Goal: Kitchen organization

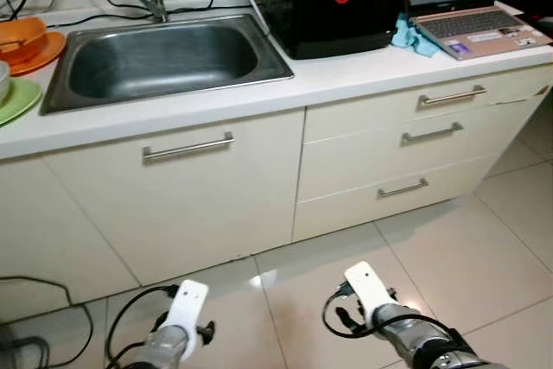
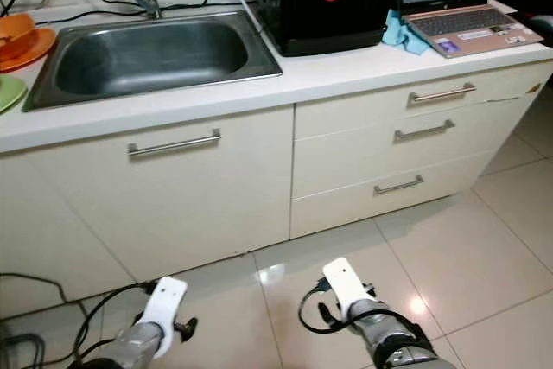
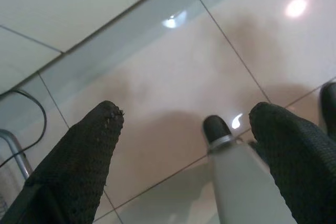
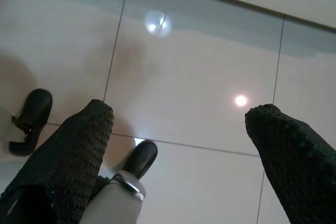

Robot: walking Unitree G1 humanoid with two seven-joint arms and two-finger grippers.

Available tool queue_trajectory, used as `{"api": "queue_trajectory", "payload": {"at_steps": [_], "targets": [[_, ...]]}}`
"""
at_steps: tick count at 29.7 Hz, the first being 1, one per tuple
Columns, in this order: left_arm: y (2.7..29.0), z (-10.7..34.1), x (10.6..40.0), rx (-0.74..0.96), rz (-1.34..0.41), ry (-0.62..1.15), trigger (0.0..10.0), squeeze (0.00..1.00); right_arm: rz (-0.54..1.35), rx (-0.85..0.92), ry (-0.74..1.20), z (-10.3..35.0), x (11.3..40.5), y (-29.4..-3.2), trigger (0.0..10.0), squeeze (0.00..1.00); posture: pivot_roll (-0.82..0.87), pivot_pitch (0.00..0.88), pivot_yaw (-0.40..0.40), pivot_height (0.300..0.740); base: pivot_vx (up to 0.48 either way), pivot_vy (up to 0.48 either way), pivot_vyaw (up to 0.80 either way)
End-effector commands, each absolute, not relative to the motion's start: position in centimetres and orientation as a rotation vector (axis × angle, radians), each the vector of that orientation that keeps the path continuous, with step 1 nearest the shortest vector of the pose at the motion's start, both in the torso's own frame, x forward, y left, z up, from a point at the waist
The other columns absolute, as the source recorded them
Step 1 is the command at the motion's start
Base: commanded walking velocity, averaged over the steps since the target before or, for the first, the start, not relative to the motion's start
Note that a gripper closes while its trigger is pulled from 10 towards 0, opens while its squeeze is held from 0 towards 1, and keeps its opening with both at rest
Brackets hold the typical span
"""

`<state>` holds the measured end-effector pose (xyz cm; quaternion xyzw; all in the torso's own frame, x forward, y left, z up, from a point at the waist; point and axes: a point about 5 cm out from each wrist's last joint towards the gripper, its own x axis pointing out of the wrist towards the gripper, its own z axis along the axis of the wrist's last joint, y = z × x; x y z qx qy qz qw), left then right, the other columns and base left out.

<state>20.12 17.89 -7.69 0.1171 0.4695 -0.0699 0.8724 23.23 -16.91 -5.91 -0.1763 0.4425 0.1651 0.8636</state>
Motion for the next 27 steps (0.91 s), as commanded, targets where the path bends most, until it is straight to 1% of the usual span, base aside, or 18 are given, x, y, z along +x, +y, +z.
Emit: {"api": "queue_trajectory", "payload": {"at_steps": [1,6,14,18,21,26,27], "targets": [[18.6,-7.5,20.3,0.271,-0.136,0.983,10.0,0.00,0.354,-0.358,0.929,-5.9,23.2,-16.4,10.0,0.00,-0.03,0.000,0.020,0.740,-0.262,0.270,0.00],[18.5,-7.5,20.4,0.274,-0.133,0.980,10.0,0.00,0.354,-0.360,0.927,-5.9,23.3,-16.4,10.0,0.00,-0.03,0.000,0.020,0.740,-0.262,0.260,0.00],[18.6,-7.3,20.6,0.298,-0.130,0.954,10.0,0.00,0.353,-0.356,0.925,-5.9,23.3,-16.4,10.0,0.00,-0.03,0.000,0.023,0.740,0.000,0.000,0.00],[19.1,-6.5,21.8,0.282,-0.076,0.884,10.0,0.00,0.342,-0.350,0.909,-5.9,23.4,-16.4,10.0,0.00,-0.04,0.000,0.023,0.740,0.000,0.000,0.00],[19.7,-4.8,24.0,0.245,-0.023,0.752,10.0,0.00,0.335,-0.307,0.863,-5.7,23.5,-16.2,10.0,0.00,-0.03,0.000,0.022,0.740,0.000,0.000,0.00],[19.9,-3.3,25.7,0.195,-0.011,0.642,10.0,0.00,0.334,-0.271,0.818,-5.5,23.6,-16.0,10.0,0.00,-0.04,0.000,0.028,0.740,0.000,0.000,0.00],[20.0,-3.0,26.0,0.194,-0.003,0.624,10.0,0.00,0.335,-0.256,0.791,-5.0,24.3,-15.8,10.0,0.00,-0.04,0.000,0.031,0.740,0.000,0.000,0.00]]}}
